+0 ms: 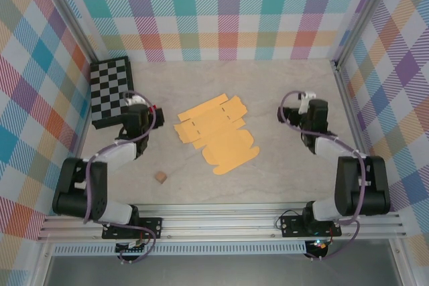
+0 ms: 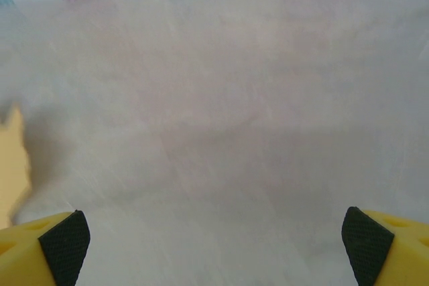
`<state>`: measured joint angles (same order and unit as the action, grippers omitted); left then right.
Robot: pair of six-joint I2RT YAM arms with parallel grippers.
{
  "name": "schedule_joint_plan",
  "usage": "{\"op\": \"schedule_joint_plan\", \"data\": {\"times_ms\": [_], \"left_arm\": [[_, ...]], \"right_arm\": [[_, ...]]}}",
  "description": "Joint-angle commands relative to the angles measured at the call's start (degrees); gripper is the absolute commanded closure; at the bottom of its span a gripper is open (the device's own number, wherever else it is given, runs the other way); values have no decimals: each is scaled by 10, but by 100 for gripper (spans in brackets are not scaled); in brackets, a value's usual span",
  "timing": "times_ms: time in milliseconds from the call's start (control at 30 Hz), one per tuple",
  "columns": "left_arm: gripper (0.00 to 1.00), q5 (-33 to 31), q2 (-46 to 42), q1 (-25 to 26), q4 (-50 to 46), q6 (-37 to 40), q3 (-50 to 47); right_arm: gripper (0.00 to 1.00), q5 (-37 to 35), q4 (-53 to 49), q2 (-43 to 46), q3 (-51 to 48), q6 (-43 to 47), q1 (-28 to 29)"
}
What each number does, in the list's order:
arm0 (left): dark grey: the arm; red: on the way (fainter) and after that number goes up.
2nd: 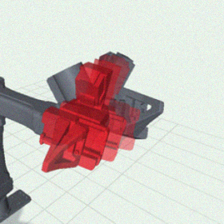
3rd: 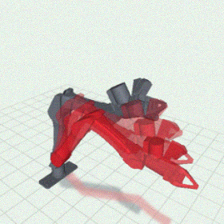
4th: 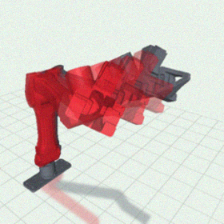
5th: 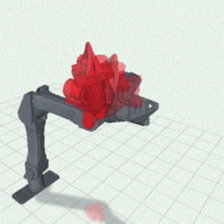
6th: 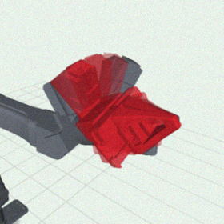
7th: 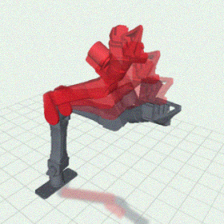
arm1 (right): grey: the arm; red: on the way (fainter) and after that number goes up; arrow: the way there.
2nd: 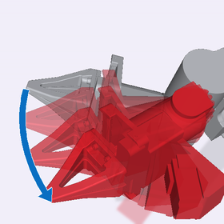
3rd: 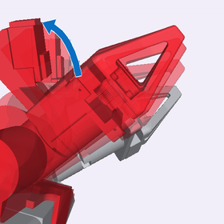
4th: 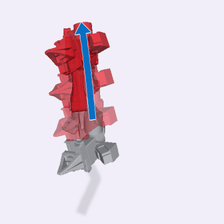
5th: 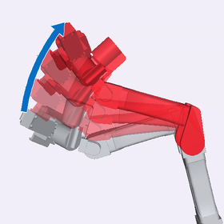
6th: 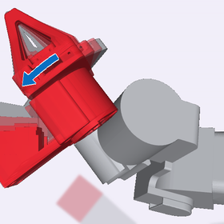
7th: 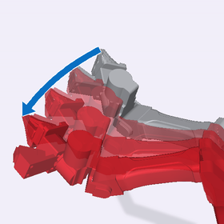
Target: Fold the paper box
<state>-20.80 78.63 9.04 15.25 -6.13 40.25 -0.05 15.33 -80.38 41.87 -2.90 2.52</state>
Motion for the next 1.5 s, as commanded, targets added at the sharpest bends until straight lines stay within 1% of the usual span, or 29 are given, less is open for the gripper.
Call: {"op": "schedule_joint_plan", "data": {"times_ms": [0, 100, 133, 200, 267, 333, 400, 500, 633, 733, 900, 1000, 1100, 1300, 1467], "left_arm": [[0, -59, -84, 4, -198, -141, 66], [0, 56, -105, 6, -244, -204, 75], [0, 98, -105, 7, -255, -230, 72], [0, 158, -103, 12, -281, -284, 67], [0, 197, -98, 17, -300, -325, 59], [0, 224, -93, 27, -294, -354, 37], [0, 239, -76, 33, -279, -355, 21], [2, 247, -44, 34, -251, -361, 1], [5, 269, 3, 42, -208, -379, 3], [9, 283, 47, 54, -196, -381, 23], [12, 299, 107, 78, -166, -373, 45], [14, 308, 136, 86, -132, -370, 46], [17, 319, 163, 92, -114, -356, 55], [26, 341, 191, 104, -72, -323, 69], [38, 387, 224, 124, -49, -295, 97]], "right_arm": [[0, 3, -211, 14, 125, -35, 50], [0, 33, -328, -39, 229, -12, 114], [0, 29, -359, -60, 259, -1, 140], [0, 31, -395, -93, 297, 11, 183], [0, 46, -408, -120, 319, 17, 216], [0, 64, -410, -148, 332, 15, 242], [0, 73, -409, -181, 346, 15, 264], [0, 56, -409, -247, 387, 12, 293], [0, 77, -421, -333, 456, -6, 307], [0, 58, -430, -375, 484, -11, 314], [0, 44, -407, -377, 450, -51, 315], [0, 55, -385, -358, 404, -69, 315], [0, 45, -369, -332, 349, -93, 315], [0, 27, -357, -256, 228, -173, 315], [0, 27, -340, -167, 139, -245, 316]]}}
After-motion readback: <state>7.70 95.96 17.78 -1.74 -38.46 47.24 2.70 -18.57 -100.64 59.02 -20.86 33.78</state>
